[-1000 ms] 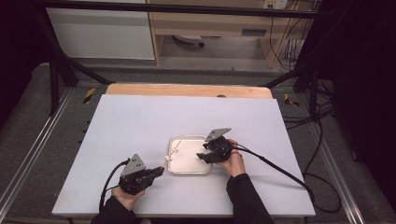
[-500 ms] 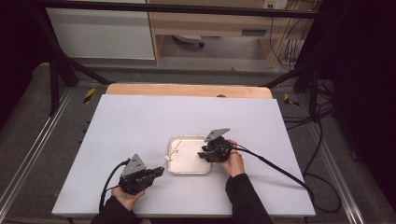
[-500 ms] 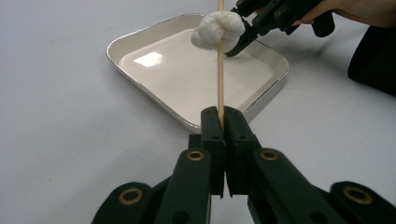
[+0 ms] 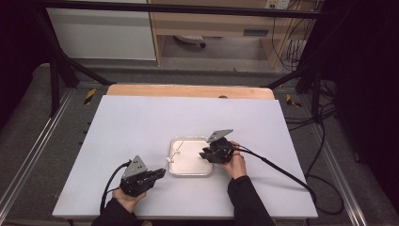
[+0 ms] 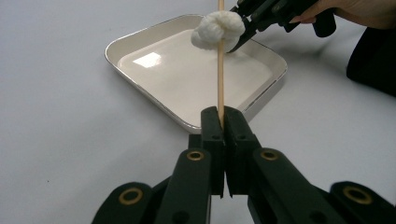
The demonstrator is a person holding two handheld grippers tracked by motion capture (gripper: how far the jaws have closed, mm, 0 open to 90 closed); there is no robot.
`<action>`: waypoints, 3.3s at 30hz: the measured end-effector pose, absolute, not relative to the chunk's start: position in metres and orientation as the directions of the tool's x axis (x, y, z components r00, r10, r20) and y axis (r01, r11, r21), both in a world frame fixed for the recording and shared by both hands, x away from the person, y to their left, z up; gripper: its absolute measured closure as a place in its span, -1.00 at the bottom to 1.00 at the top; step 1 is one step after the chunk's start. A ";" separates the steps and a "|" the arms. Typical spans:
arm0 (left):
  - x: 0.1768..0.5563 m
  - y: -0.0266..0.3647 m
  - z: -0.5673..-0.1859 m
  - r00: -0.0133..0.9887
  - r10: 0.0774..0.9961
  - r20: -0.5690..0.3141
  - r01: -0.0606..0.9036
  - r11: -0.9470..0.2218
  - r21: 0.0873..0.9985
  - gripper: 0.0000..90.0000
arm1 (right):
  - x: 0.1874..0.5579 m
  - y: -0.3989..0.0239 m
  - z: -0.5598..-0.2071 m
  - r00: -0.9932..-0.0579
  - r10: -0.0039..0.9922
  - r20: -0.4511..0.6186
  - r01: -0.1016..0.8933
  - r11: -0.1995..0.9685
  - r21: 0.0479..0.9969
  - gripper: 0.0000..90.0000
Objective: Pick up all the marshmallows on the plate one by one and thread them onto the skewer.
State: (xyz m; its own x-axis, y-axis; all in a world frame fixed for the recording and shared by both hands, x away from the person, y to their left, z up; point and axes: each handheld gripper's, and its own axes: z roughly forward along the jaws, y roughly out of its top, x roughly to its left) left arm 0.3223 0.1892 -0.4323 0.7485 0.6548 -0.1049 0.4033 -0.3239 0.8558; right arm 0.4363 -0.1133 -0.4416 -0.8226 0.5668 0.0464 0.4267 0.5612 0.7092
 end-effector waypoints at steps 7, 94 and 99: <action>0.322 0.188 -0.432 0.750 0.654 -0.103 0.401 -0.324 0.857 0.95 | 0.430 -0.117 -0.426 -0.827 0.552 0.110 0.428 0.491 0.759 0.60; 0.316 0.179 -0.430 0.791 0.606 -0.088 0.357 -0.340 0.870 0.96 | 0.411 -0.093 -0.396 -0.808 0.305 0.505 0.562 0.136 0.816 0.73; 0.318 0.180 -0.431 0.784 0.615 -0.088 0.360 -0.335 0.871 0.96 | 0.405 -0.077 -0.404 -0.827 0.284 0.485 0.539 0.158 0.827 0.72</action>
State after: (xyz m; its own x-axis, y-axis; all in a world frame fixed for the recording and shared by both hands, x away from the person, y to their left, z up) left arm 0.3179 0.1797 -0.4313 0.7839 0.6147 -0.0876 0.3597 -0.3346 0.8710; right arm 0.4048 -0.0769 -0.4041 -0.8272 0.2842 0.4848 0.5392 0.1582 0.8272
